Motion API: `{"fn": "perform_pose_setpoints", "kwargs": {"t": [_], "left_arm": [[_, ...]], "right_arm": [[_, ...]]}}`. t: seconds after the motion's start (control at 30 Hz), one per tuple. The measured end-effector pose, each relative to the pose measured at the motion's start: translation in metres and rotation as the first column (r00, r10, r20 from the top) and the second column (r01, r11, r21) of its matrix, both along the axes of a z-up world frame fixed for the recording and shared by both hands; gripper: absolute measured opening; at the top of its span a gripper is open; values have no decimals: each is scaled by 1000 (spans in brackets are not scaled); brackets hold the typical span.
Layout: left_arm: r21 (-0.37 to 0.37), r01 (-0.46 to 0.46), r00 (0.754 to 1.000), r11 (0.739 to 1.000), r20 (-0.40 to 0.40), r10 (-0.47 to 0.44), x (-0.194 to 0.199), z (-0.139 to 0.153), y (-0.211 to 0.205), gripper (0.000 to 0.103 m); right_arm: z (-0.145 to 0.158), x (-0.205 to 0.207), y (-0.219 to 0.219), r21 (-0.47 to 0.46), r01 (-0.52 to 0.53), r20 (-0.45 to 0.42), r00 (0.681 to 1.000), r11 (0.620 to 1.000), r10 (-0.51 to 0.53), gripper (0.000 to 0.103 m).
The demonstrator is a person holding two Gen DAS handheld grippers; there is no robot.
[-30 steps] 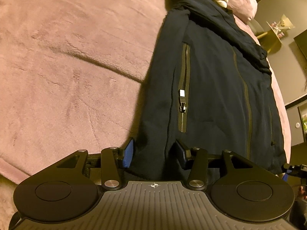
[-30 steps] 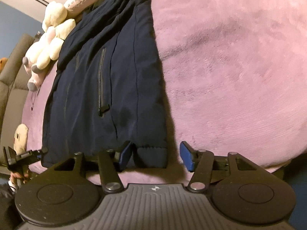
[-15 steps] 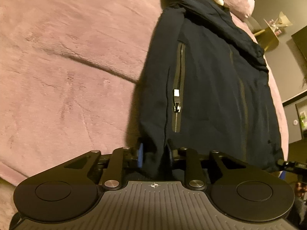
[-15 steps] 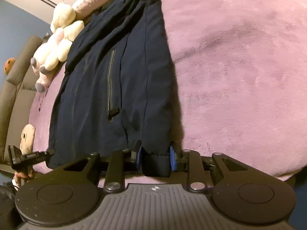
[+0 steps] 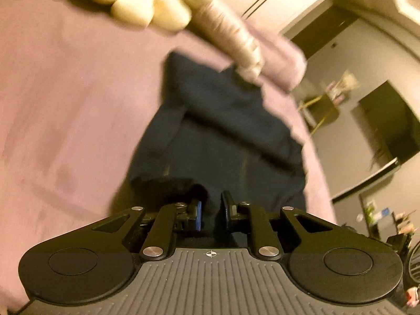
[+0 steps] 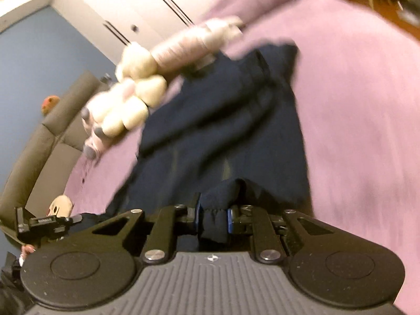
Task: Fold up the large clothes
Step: 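Lift the held hem with both tools and fold it toward the collar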
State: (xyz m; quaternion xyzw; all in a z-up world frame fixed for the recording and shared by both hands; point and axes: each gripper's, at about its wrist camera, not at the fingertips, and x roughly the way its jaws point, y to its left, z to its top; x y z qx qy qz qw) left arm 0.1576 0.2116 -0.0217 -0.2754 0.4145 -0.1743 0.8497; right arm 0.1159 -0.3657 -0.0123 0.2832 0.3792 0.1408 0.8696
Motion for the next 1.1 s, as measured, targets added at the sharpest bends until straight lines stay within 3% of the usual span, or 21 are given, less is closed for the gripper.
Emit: {"fn": "perform_pose_setpoints", "kwargs": {"t": [0.27, 0.43, 0.57, 0.7, 0.83, 0.97, 1.1], "left_arm": [[-77, -103, 987, 992, 117, 111, 114, 53, -6, 18], [-116, -225, 966, 967, 103, 237, 203, 54, -3, 18], [-81, -278, 952, 957, 106, 286, 271, 46, -13, 18], [-46, -309, 943, 950, 113, 312, 326, 24, -29, 19], [39, -346, 938, 938, 45, 344, 370, -24, -44, 22], [55, -360, 933, 931, 14, 360, 383, -64, -47, 30], [47, -360, 933, 932, 10, 360, 391, -76, -43, 33]], "right_arm": [[64, 108, 3, -117, 75, 191, 980, 990, -52, 16], [82, 189, -14, -141, 196, 235, 959, 970, -160, 16], [80, 254, -29, -129, 265, 255, 940, 956, -227, 16], [63, 324, -34, -125, 334, 248, 922, 934, -296, 16], [19, 386, -26, -202, 366, 191, 924, 909, -330, 16], [-33, 417, -21, -224, 352, 112, 935, 909, -335, 19], [-63, 428, -23, -239, 334, 87, 943, 912, -322, 19]]}}
